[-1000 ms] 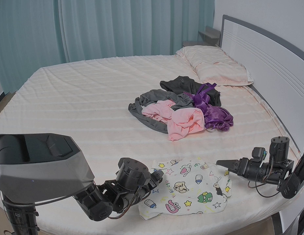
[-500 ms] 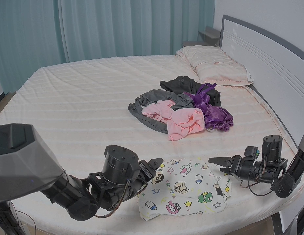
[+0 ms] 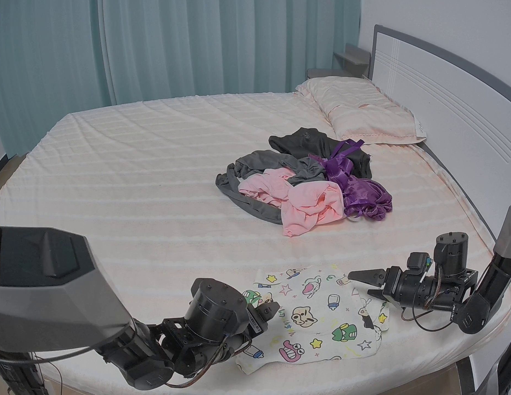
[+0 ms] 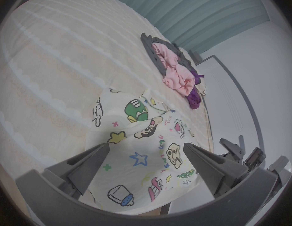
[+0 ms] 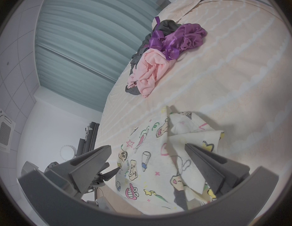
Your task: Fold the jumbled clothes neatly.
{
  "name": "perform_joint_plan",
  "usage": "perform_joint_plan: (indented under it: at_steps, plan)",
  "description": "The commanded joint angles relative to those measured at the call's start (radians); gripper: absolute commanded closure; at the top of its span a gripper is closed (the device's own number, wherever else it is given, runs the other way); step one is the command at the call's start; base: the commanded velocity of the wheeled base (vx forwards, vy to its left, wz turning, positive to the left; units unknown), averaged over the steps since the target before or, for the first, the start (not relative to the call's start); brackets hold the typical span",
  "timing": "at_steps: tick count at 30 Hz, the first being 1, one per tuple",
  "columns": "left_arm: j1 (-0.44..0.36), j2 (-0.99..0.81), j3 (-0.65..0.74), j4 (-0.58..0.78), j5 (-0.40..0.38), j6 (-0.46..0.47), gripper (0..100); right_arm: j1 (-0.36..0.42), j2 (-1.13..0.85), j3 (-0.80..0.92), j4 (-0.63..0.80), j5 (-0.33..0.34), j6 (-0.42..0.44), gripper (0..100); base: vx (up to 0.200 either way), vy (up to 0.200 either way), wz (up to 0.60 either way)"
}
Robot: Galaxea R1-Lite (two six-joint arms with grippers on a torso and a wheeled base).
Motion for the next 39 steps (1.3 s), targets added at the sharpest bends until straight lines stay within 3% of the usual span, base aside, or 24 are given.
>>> perform_joint_plan:
  at_steps: [1,8,12,18,20,23,28,31,39]
  plan:
    - [-0.009,0.06,0.002,-0.004,-0.001,-0.005,0,0.0,0.047,0.002,-0.001,-0.005,0.0,0,0.0,0.0,0.0]
    - [0.022,-0.03,0.0,-0.045,0.008,0.011,0,-0.014,-0.005,0.022,-0.068,-0.032,0.006,0,0.0,0.0,0.0]
    - [0.099,-0.188,0.008,-0.044,0.021,0.1,0,-0.014,-0.166,0.06,-0.084,-0.078,0.0,0,0.0,0.0,0.0]
    - [0.199,-0.405,0.039,-0.039,0.145,0.287,0,-0.018,-0.424,0.131,-0.068,-0.14,-0.04,0,0.0,0.0,0.0]
    - [0.222,-0.512,0.071,-0.038,0.198,0.374,0,-0.023,-0.53,0.178,-0.056,-0.144,-0.095,0,0.0,0.0,0.0]
    - [0.229,-0.618,0.112,-0.038,0.249,0.454,0,-0.049,-0.605,0.213,-0.044,-0.163,-0.156,0,0.0,0.0,0.0]
    - [0.228,-0.81,0.224,-0.039,0.39,0.614,0,-0.069,-0.738,0.286,-0.024,-0.252,-0.27,0,0.0,0.0,0.0]
    - [0.225,-0.954,0.301,-0.039,0.488,0.727,0,-0.071,-0.884,0.286,0.099,-0.318,-0.297,0,0.0,0.0,0.0]
    - [0.324,-1.207,0.442,-0.038,0.502,0.91,0,-0.071,-1.278,0.275,0.522,-0.329,-0.359,0,0.0,0.0,0.0]
